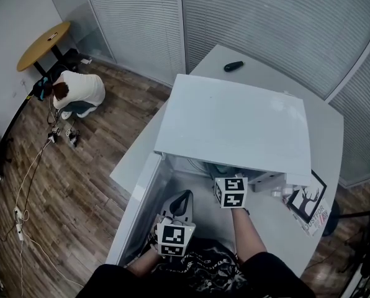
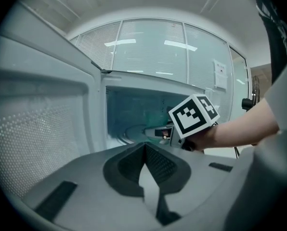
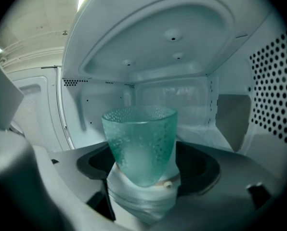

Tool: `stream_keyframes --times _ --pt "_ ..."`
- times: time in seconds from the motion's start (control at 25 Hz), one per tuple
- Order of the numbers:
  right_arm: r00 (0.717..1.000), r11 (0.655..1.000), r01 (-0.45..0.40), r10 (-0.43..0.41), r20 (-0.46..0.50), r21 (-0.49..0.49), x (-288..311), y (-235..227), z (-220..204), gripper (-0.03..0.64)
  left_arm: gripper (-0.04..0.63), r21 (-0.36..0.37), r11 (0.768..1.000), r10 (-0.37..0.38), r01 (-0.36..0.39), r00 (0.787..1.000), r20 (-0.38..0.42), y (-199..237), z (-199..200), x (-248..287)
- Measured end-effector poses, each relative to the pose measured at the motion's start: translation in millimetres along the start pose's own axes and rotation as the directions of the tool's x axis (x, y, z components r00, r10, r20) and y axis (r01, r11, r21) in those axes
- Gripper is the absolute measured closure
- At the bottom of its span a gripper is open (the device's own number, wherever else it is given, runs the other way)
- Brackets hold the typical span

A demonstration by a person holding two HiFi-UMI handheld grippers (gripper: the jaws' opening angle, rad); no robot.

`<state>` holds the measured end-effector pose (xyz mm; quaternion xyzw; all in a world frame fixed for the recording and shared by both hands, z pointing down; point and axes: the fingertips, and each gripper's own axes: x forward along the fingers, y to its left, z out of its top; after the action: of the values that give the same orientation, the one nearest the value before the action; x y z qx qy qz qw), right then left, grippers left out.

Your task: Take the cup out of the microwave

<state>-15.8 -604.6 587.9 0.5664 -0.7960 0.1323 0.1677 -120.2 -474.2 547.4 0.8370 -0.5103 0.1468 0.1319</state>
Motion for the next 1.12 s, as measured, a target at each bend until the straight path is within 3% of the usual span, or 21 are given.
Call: stream_keyframes --times 0.2,1.12 --pt "1.0 0.998 -0.005 0.005 -0.01 -0.056 3.2 2.0 -0.4 0.245 0.591 -0.011 1.0 0.0 0.0 1.0 0.004 -0.5 -1.2 0.2" --pt "1.0 0.998 -0.023 0.024 0.018 -0.065 -11.1 7.8 11.8 0.255 0.591 -0.015 1.0 0.01 -0.009 1.0 0.023 -5.0 2.9 -3.9"
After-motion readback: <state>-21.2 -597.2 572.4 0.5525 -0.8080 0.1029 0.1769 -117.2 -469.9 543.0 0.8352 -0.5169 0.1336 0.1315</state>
